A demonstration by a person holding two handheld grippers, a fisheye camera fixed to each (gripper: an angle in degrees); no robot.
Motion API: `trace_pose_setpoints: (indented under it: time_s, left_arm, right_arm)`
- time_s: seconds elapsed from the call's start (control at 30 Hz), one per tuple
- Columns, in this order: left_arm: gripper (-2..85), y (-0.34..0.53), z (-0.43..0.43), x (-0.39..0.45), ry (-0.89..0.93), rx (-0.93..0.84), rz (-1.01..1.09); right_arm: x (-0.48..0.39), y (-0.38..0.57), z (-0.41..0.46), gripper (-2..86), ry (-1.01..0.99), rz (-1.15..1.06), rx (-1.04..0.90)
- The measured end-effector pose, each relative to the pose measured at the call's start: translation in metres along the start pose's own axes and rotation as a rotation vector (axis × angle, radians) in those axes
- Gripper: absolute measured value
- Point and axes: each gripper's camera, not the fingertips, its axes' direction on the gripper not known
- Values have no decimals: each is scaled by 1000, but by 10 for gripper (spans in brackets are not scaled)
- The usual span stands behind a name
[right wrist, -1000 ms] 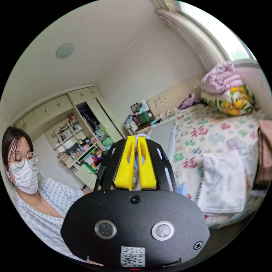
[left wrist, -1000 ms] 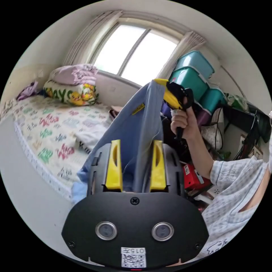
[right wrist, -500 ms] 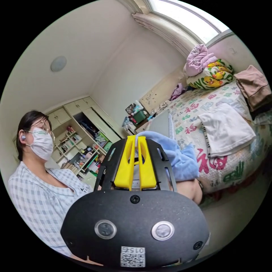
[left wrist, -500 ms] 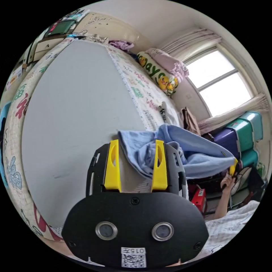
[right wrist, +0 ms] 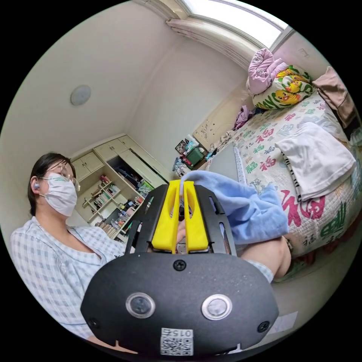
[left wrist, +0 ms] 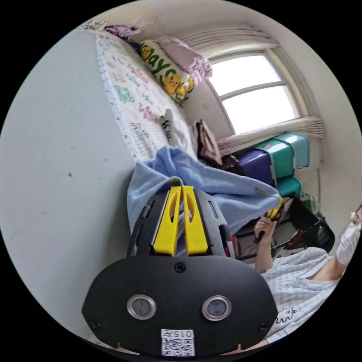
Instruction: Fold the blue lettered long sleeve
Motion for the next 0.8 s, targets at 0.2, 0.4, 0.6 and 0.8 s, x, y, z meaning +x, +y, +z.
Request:
trace_pose_setpoints:
  time_s: [0.2,0.4,0.6,0.8]
  left_arm:
    - [-8,-27,-95,56,238,159,-16]
    - [-9,-150,-205,131,387,388,-8]
    - [-9,-249,-454,262,235,897,119]
    - [-9,-167,-565,418,-83,945,511]
  right_arm:
    - [-23,-76,59,3,-75,-4,-65]
    - [-93,-279,126,2,23,-115,-1]
    - [-175,-467,101,1,170,-93,267]
    - [-234,-478,104,2,59,-271,250]
